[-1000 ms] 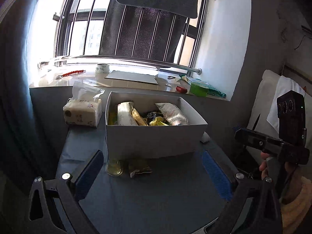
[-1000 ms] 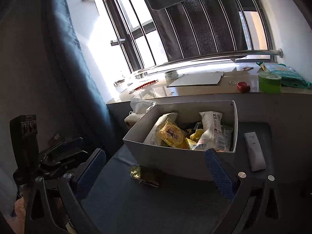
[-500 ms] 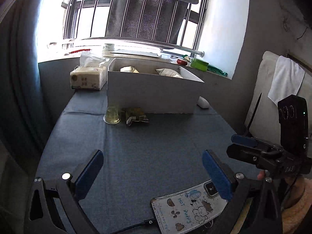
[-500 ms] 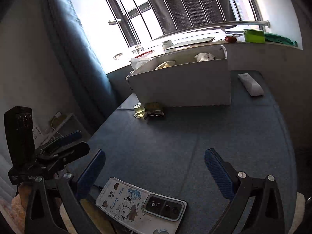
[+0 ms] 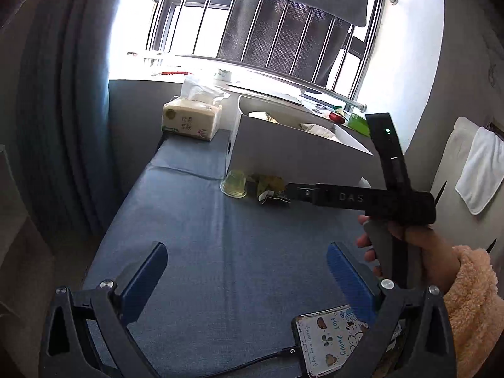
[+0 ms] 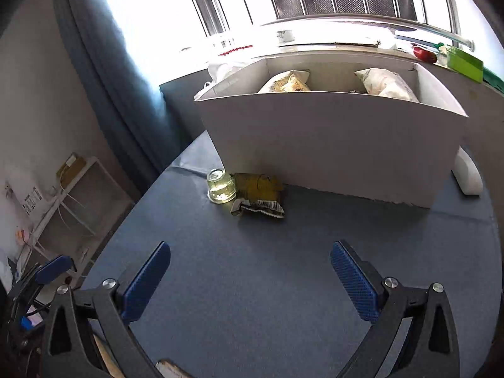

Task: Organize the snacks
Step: 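Grasp the small gold packet with the right gripper, then grasp the last jelly cup with the left gripper while the right carries the gold packet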

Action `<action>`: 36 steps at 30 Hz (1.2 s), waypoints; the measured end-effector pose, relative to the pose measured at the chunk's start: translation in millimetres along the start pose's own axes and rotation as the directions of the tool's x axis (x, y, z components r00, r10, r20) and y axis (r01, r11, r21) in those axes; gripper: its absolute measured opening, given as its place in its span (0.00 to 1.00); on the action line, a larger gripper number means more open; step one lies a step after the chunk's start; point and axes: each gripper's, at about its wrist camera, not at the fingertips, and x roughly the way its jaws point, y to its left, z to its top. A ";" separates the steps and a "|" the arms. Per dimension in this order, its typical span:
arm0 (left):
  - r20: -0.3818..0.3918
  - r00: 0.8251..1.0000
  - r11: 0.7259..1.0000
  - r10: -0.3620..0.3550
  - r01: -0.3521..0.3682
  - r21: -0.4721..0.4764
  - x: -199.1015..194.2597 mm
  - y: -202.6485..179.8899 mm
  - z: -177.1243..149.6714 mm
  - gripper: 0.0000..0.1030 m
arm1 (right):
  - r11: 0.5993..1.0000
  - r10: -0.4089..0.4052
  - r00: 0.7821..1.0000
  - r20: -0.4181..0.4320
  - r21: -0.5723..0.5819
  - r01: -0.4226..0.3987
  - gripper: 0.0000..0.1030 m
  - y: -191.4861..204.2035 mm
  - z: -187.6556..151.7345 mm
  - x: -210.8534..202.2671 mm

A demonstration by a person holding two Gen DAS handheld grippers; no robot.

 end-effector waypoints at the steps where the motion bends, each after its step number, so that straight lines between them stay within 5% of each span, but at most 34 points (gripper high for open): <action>1: 0.003 1.000 1.000 0.004 -0.004 -0.009 -1.1 4.6 -0.1 1.00 | 1.000 -0.006 1.000 -0.020 -0.003 0.006 1.00 2.3 7.1 12.8; 8: -0.010 0.999 0.997 0.041 -0.042 -0.069 -3.5 34.0 -4.9 1.00 | 0.995 -0.102 0.988 -0.118 -0.030 0.099 0.99 13.3 28.5 79.4; 9: -0.013 0.999 0.996 0.045 -0.046 -0.077 -2.9 37.5 -5.9 1.00 | 0.993 -0.113 0.987 -0.114 -0.039 0.109 0.90 14.0 27.8 82.4; 10: -0.015 0.999 0.995 0.047 -0.048 -0.084 -2.3 40.3 -6.5 1.00 | 0.990 -0.137 0.984 -0.116 -0.053 0.132 0.55 14.8 26.4 84.9; 11: -0.016 0.999 0.995 0.047 -0.048 -0.088 -2.3 42.5 -7.2 1.00 | 0.984 -0.167 0.981 -0.102 -0.072 0.160 0.49 16.1 25.3 84.0; 20: -0.063 0.997 0.999 0.038 -0.039 -0.006 32.1 32.4 10.1 1.00 | 0.995 -0.084 0.995 -0.048 -0.056 0.081 0.48 9.2 15.7 40.4; 28: -0.147 0.989 0.987 0.026 -0.003 0.161 120.7 -2.0 60.1 1.00 | 0.999 0.025 0.996 0.085 0.024 -0.028 0.48 -15.2 -16.2 -63.2; 34: -0.225 0.974 0.969 0.021 0.035 0.245 193.5 -17.5 78.8 0.99 | 0.992 0.017 0.987 0.158 0.124 -0.037 0.48 -41.1 -51.6 -113.1; 36: -0.252 0.967 0.965 0.037 0.031 0.260 210.4 -18.5 79.5 0.87 | 0.987 0.015 0.987 0.160 0.154 -0.040 0.48 -48.2 -61.7 -119.8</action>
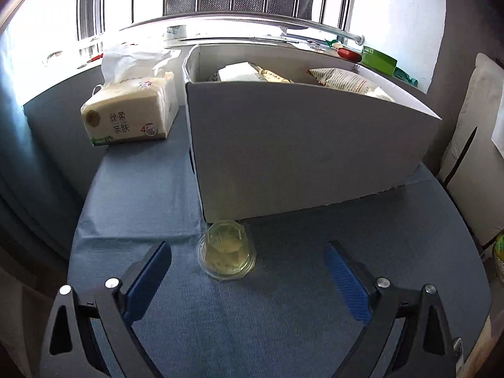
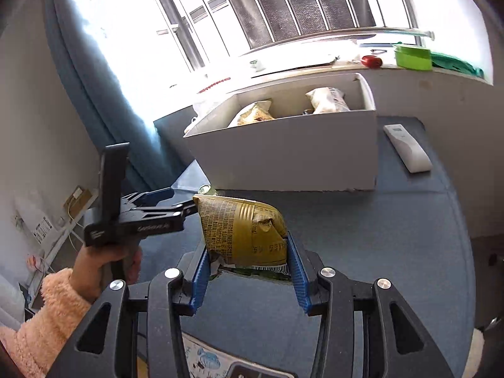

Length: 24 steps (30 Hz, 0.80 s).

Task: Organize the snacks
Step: 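Grasp the last jelly cup with the left gripper while the right carries the gold packet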

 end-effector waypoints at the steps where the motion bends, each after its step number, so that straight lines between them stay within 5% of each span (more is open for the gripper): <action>1: -0.021 1.000 1.000 0.007 -0.007 0.013 8.2 -0.1 1.6 0.73 | 1.000 -0.011 1.000 0.005 0.008 0.010 0.48 -3.2 -5.1 -4.9; 3: -0.059 0.998 1.000 0.026 -0.025 0.010 18.9 2.7 0.3 0.40 | 0.999 -0.008 1.000 0.003 0.032 0.008 0.48 -11.2 -10.3 -10.1; 6: -0.032 0.999 1.000 0.013 -0.013 -0.018 8.3 6.5 -4.6 0.34 | 0.998 -0.008 1.000 0.010 0.057 0.008 0.48 -20.4 -11.6 -12.7; 14: 0.120 0.992 0.999 -0.036 0.033 0.021 -62.1 -10.0 -8.0 0.34 | 0.999 0.025 1.000 0.015 0.047 -0.025 0.48 -16.2 -5.6 -3.7; 24: 0.335 0.928 0.986 -0.164 0.144 0.083 -132.6 -41.1 79.8 0.34 | 0.999 0.023 0.997 0.073 -0.046 -0.020 0.48 -2.4 74.0 8.0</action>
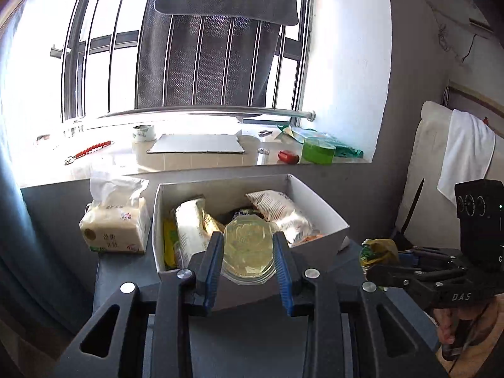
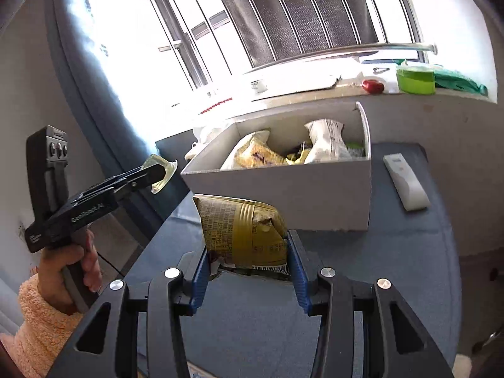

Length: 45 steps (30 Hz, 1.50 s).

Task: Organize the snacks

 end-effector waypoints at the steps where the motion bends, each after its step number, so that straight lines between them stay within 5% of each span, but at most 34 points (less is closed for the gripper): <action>1: 0.007 1.000 1.000 0.001 -0.001 -0.001 7.4 0.5 10.9 0.34 | 1.000 0.008 1.000 0.008 0.006 -0.008 0.48 -1.7 14.5 4.4; 8: -0.065 0.998 0.999 0.013 -0.015 -0.038 86.1 15.4 61.2 0.34 | 0.998 -0.023 1.000 -0.010 0.053 0.024 0.48 -32.5 107.0 63.4; 14: -0.103 0.993 0.999 0.049 -0.051 -0.018 128.4 28.9 76.2 0.36 | 0.997 -0.028 0.997 -0.065 0.072 0.033 0.48 -54.3 142.4 111.7; 15: -0.124 0.991 0.998 0.045 -0.050 -0.035 132.4 32.8 76.4 0.42 | 0.997 -0.025 0.997 -0.067 0.071 0.030 0.48 -55.1 145.3 116.3; 16: -0.146 0.989 0.997 0.037 -0.046 -0.061 135.9 37.2 76.5 0.72 | 0.996 -0.025 0.997 -0.072 0.078 0.031 0.51 -56.8 147.7 120.1; 17: -0.149 0.987 0.994 0.054 -0.068 -0.086 135.5 41.9 75.0 0.82 | 0.995 -0.025 0.997 -0.080 0.097 0.033 0.57 -59.7 149.5 123.3; 18: -0.132 0.988 0.990 0.077 -0.091 -0.106 131.5 47.0 73.9 1.00 | 0.993 -0.013 0.996 -0.084 0.116 0.023 0.84 -62.0 150.2 124.7; 19: -0.104 0.991 0.988 0.079 -0.092 -0.121 126.0 51.5 72.4 1.00 | 0.991 -0.006 0.998 -0.067 0.132 0.015 1.00 -65.2 149.5 121.3; 23: -0.079 0.995 0.984 0.053 -0.065 -0.166 109.7 60.5 68.9 1.00 | 0.988 -0.082 0.996 -0.025 0.133 0.085 1.00 -71.1 145.0 108.7; 28: -0.038 0.990 0.987 0.134 -0.136 -0.085 84.4 45.1 68.6 1.00 | 0.989 -0.111 0.994 -0.013 0.100 0.111 1.00 -65.6 138.3 96.1; 35: 0.043 0.990 0.991 0.133 -0.132 -0.028 23.1 10.0 59.0 1.00 | 0.978 -0.206 0.977 0.052 -0.017 0.207 1.00 -34.8 127.8 58.5; 40: 0.085 0.986 0.990 0.141 -0.140 -0.018 -33.8 -17.2 30.0 1.00 | 0.964 -0.219 0.965 0.142 -0.119 0.236 1.00 1.8 96.0 2.1; 45: 0.054 0.994 0.995 0.098 -0.096 -0.040 -86.5 -45.2 -14.1 1.00 | 0.968 -0.131 0.973 0.191 -0.189 0.168 1.00 37.0 49.4 -60.1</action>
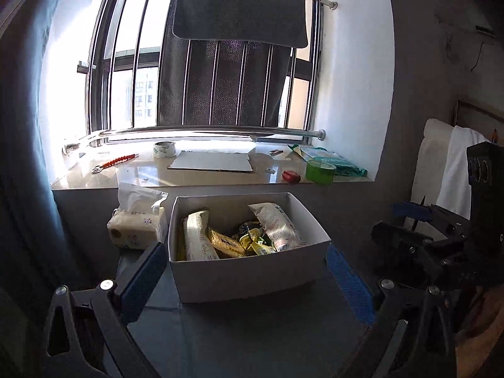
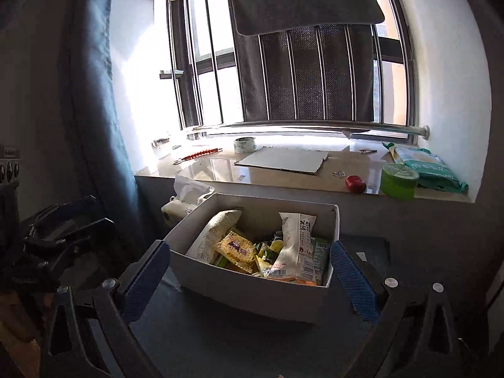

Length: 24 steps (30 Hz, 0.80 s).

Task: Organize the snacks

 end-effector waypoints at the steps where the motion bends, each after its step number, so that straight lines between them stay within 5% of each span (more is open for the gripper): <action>1: 0.000 1.000 1.000 -0.008 0.008 -0.006 -11.5 -4.1 -10.0 1.00 | 1.000 -0.014 1.000 0.004 -0.007 0.014 1.00 6.1 -6.2 -13.7; 5: -0.010 0.999 1.000 0.030 -0.030 -0.008 -55.4 -22.5 -46.1 1.00 | 0.998 -0.063 0.998 0.028 0.005 0.063 1.00 23.9 -35.7 -63.5; 13: -0.052 0.999 0.998 0.011 -0.014 -0.059 -100.5 -43.6 -86.4 1.00 | 0.994 -0.033 0.993 -0.114 0.100 0.045 1.00 31.6 -100.1 -102.4; 24: -0.077 0.997 1.000 0.015 -0.017 -0.026 -95.3 -53.9 -85.6 1.00 | 0.995 -0.025 0.992 -0.124 0.095 0.037 1.00 26.8 -104.8 -108.9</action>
